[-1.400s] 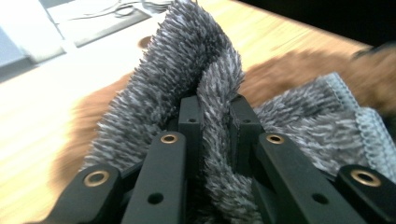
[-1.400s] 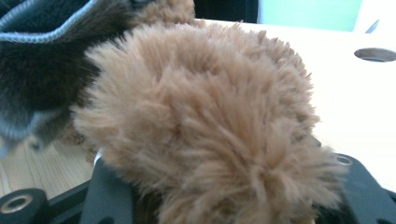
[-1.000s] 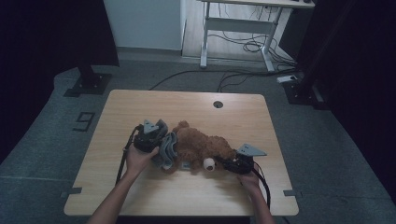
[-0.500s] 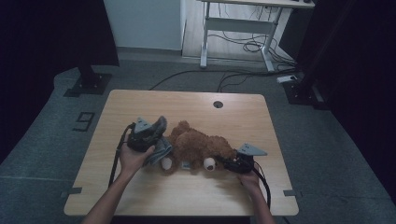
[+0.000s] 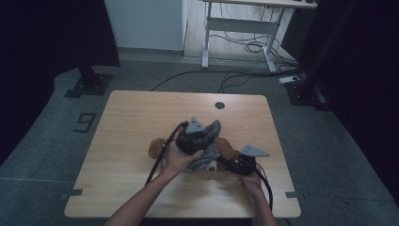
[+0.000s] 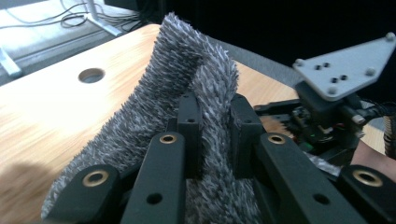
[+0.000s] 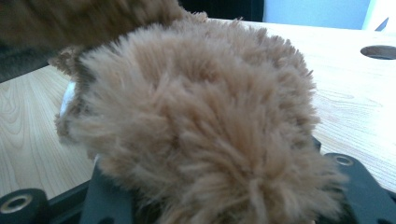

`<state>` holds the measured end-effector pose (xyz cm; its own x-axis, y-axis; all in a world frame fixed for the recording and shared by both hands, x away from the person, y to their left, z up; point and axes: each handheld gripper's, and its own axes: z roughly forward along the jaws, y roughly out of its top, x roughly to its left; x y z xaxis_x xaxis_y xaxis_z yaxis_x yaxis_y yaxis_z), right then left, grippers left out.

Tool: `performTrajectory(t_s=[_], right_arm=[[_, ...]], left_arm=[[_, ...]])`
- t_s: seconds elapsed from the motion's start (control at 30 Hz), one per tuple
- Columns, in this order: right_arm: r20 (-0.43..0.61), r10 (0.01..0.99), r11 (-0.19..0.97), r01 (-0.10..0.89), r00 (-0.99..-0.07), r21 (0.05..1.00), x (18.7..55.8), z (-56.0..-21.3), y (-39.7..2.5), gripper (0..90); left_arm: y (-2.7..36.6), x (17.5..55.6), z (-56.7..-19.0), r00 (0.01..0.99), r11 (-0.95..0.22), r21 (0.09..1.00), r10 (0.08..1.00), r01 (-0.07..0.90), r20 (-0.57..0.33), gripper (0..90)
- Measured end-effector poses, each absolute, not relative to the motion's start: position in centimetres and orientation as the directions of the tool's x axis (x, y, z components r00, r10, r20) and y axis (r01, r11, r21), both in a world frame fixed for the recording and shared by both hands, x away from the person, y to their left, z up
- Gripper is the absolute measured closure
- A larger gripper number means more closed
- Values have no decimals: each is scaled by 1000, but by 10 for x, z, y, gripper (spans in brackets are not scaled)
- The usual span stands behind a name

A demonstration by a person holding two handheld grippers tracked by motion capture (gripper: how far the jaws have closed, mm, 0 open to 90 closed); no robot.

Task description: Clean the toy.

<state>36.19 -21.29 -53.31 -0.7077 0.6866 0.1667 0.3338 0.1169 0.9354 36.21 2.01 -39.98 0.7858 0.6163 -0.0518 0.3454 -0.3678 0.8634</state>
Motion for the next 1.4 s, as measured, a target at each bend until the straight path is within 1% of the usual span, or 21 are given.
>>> performTrajectory(t_s=[0.1, 0.27, 0.3, 0.47, 0.57, 0.67, 0.7, 0.73, 0.8, 0.83, 0.87, 0.9, 0.93, 1.0, 1.03, 1.07, 1.1, 1.13, 1.17, 1.3, 1.4], right_arm=[[166, 687, 117, 333, -707, 935, 362, -533, -213, 447], [165, 689, 118, 333, -706, 936, 362, -533, -213, 448], [169, 691, 116, 339, -703, 934, 362, -534, -212, 448], [164, 694, 122, 339, -701, 933, 362, -534, -212, 448], [161, 694, 125, 338, -702, 933, 361, -534, -212, 448], [159, 694, 126, 336, -703, 933, 361, -534, -212, 447], [164, 692, 121, 337, -703, 934, 362, -534, -212, 448], [164, 691, 121, 336, -704, 934, 362, -534, -213, 448], [166, 690, 120, 338, -704, 934, 362, -534, -213, 448], [166, 690, 120, 338, -704, 934, 362, -534, -213, 448], [165, 689, 120, 336, -706, 934, 362, -534, -213, 448], [168, 688, 118, 337, -706, 934, 362, -535, -213, 448], [169, 687, 118, 338, -707, 934, 362, -535, -214, 448], [171, 686, 117, 338, -707, 934, 362, -535, -214, 448], [169, 684, 119, 337, -710, 934, 362, -535, -214, 447], [169, 684, 119, 337, -710, 934, 362, -535, -214, 447], [167, 683, 120, 335, -711, 934, 362, -535, -214, 446], [168, 683, 119, 335, -711, 935, 362, -535, -214, 446], [168, 682, 120, 335, -712, 934, 362, -535, -214, 446], [172, 681, 116, 336, -712, 935, 363, -535, -214, 445], [172, 681, 116, 337, -712, 934, 363, -535, -214, 445]], left_arm=[[-8, 360, -409, 812, -415, 847, 583, 332, -32, 777], [-24, 366, -426, 816, -444, 825, 576, 350, -36, 767], [-29, 369, -435, 811, -466, 811, 584, 354, -18, 765], [-26, 369, -445, 812, -480, 804, 583, 350, -5, 770], [-19, 363, -447, 811, -515, 800, 582, 309, 61, 774], [-11, 362, -449, 801, -520, 799, 593, 303, 82, 779], [0, 364, -449, 789, -506, 802, 609, 317, 73, 780], [0, 364, -449, 789, -506, 802, 609, 317, 73, 781], [23, 367, -448, 765, -446, 826, 643, 344, 29, 781], [23, 367, -448, 765, -446, 826, 643, 344, 29, 781], [39, 368, -445, 741, -382, 851, 671, 359, -12, 782], [39, 368, -445, 741, -382, 851, 671, 359, -12, 783], [56, 370, -442, 710, -353, 860, 704, 369, -15, 783], [65, 373, -442, 695, -348, 857, 719, 379, -16, 784], [84, 380, -446, 670, -333, 843, 741, 422, -42, 784], [84, 380, -446, 670, -333, 843, 741, 422, -42, 784], [101, 384, -452, 650, -313, 836, 757, 452, -68, 784], [101, 384, -452, 650, -313, 836, 757, 452, -68, 784], [115, 384, -456, 634, -305, 834, 770, 460, -68, 784], [137, 383, -459, 603, -293, 832, 795, 472, -62, 783], [147, 383, -462, 585, -286, 824, 808, 489, -67, 783]])
